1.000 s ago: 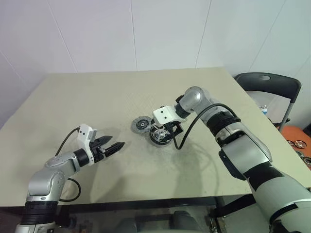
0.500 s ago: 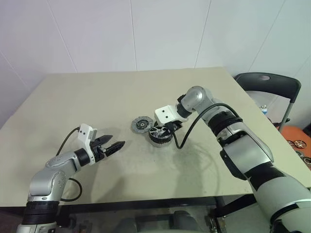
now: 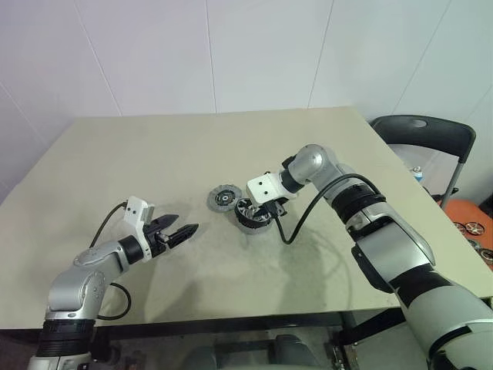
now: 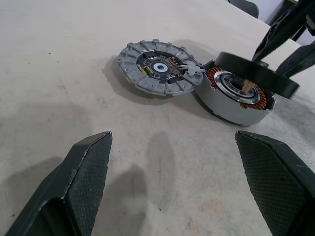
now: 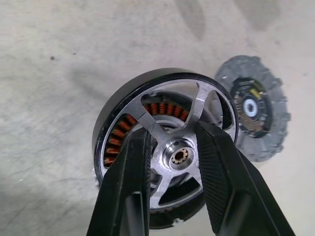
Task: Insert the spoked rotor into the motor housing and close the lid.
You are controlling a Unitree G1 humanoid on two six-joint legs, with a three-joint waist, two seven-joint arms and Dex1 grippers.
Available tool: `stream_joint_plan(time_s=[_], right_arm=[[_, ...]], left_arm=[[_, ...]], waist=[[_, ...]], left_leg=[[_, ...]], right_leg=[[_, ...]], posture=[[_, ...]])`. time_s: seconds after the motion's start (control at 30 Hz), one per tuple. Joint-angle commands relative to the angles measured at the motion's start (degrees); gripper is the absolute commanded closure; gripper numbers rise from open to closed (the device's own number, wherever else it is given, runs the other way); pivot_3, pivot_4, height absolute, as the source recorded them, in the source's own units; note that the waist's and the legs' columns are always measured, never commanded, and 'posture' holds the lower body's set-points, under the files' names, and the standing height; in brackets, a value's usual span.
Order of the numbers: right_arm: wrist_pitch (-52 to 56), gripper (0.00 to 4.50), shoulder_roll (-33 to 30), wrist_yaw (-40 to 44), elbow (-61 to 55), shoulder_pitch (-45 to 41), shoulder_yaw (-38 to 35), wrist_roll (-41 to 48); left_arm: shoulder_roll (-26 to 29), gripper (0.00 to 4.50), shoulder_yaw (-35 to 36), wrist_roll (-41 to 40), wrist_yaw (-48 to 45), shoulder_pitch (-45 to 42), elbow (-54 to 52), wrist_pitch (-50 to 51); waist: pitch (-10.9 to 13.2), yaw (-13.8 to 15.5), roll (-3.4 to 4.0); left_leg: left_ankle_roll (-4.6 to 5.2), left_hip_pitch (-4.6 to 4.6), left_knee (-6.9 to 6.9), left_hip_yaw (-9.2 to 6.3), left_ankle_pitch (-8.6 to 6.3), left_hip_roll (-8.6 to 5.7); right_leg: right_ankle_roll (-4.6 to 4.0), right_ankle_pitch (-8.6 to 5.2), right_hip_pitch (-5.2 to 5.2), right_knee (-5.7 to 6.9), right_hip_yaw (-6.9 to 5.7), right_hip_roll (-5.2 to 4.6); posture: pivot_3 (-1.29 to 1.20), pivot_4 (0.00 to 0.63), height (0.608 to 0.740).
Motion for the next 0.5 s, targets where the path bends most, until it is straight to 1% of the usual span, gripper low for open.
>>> stream_joint_plan(time_s=[0.03,0.3,0.43,0.5], right_arm=[[-0.24,3.47,0.31,-1.0,-1.12,0.3,-0.82,0.23],[-0.52,3.47,-0.22,-1.87,-1.3,0.81,-0.71,-0.11],[-6.57,3.47,-2.39,-4.43,-0.51,1.28,1.85,-4.02],[-6.02,3.47,-2.44,-3.43,-0.23,0.82,1.36,-3.38]], left_arm=[[0.1,0.24,0.49,0.29,0.11,-1.09,-0.62,-0.89],[-0.02,0.24,0.24,0.52,-0.04,-1.84,-0.59,-0.76],[-0.01,0.24,0.05,0.68,-0.01,-2.13,-0.69,-0.7],[-0.09,0.24,0.09,0.5,-0.01,-2.07,-0.79,-0.55]], waist=[[0.0,-0.01,0.0],[0.0,-0.01,0.0],[0.0,0.03,-0.01],[-0.01,0.1,-0.01]], left_leg=[[0.0,0.01,0.0,0.0,0.0,0.0],[0.0,0.05,0.03,0.0,0.0,0.0],[0.0,0.07,0.03,0.0,0.0,0.0],[0.0,0.08,0.04,0.0,0.0,0.0]], right_leg=[[0.0,0.0,0.01,0.0,0.0,0.0],[0.0,0.0,0.07,0.0,0.0,0.01],[0.0,0.0,0.09,-0.01,0.0,0.01],[0.0,0.0,0.12,-0.01,0.0,0.0]], posture=[[0.0,0.0,0.74],[0.0,0.0,0.74],[0.0,0.0,0.74],[0.0,0.0,0.74]])
